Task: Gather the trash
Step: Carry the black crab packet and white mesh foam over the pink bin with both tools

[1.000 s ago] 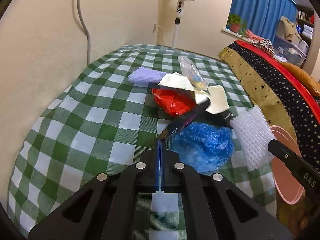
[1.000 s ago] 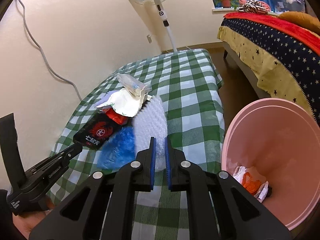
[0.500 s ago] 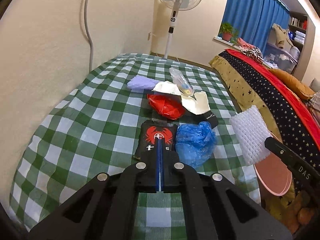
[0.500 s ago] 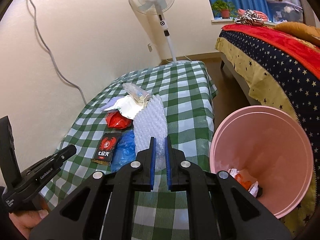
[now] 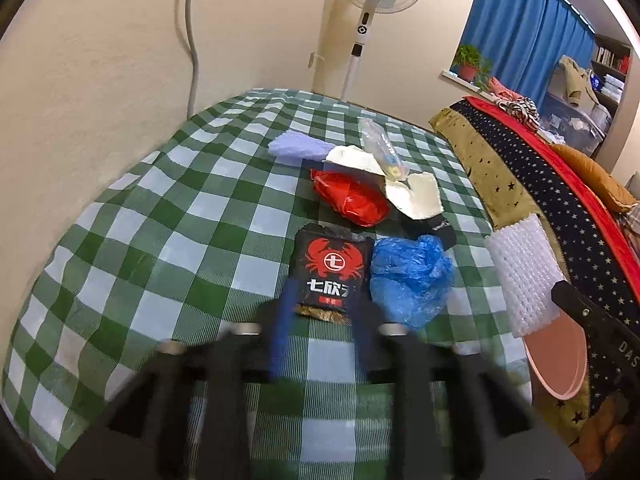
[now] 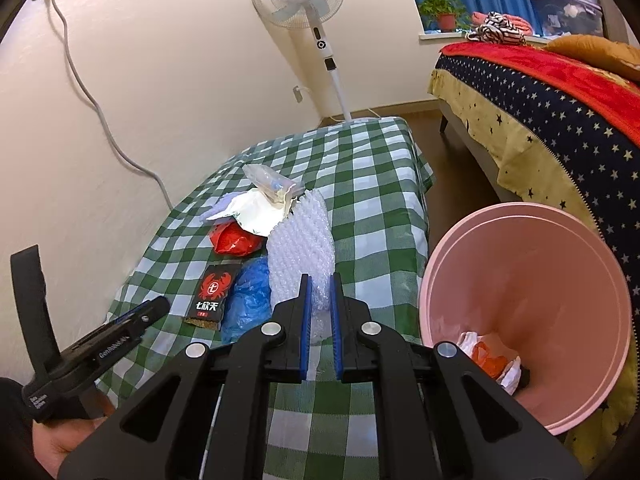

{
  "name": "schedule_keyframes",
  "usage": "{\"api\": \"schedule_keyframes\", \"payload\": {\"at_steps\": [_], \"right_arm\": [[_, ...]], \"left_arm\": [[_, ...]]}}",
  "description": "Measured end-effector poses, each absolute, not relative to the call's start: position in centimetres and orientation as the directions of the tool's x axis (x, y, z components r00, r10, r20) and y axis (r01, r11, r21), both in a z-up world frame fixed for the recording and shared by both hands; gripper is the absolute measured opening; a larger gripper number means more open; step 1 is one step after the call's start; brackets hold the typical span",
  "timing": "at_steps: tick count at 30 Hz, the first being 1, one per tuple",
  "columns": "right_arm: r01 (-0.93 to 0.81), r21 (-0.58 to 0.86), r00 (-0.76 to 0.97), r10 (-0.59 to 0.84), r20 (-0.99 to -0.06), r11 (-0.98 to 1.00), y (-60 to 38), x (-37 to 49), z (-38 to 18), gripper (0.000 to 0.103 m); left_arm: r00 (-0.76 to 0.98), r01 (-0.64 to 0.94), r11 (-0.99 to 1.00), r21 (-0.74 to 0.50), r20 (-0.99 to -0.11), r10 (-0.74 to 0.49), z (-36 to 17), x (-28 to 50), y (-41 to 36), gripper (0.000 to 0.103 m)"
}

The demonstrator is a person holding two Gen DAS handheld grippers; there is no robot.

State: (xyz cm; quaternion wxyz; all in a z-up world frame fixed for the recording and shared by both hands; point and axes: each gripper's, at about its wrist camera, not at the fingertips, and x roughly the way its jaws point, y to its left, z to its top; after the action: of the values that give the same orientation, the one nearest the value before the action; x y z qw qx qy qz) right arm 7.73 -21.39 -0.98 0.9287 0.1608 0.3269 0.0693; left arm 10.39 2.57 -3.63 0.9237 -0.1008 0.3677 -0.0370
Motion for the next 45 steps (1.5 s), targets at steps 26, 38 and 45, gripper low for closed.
{"api": "schedule_keyframes", "payload": {"at_steps": [26, 38, 45], "right_arm": [[-0.031, 0.354, 0.767, 0.25, -0.591, 0.935, -21.8, 10.4, -2.1, 0.009], [-0.022, 0.31, 0.792, 0.205, -0.575, 0.95, -21.9, 8.7, -0.6, 0.009], [-0.01, 0.275, 0.813, 0.168, -0.557, 0.961, -22.2, 7.1, 0.7, 0.009]], "left_arm": [[0.624, -0.061, 0.989, -0.132, -0.779, -0.066, -6.9, 14.9, 1.1, 0.055], [0.691, -0.051, 0.99, -0.135, -0.72, -0.062, -4.3, 12.5, 1.6, 0.053], [0.733, -0.029, 0.989, -0.143, -0.676, -0.076, -2.3, 10.6, 1.6, 0.053]]}}
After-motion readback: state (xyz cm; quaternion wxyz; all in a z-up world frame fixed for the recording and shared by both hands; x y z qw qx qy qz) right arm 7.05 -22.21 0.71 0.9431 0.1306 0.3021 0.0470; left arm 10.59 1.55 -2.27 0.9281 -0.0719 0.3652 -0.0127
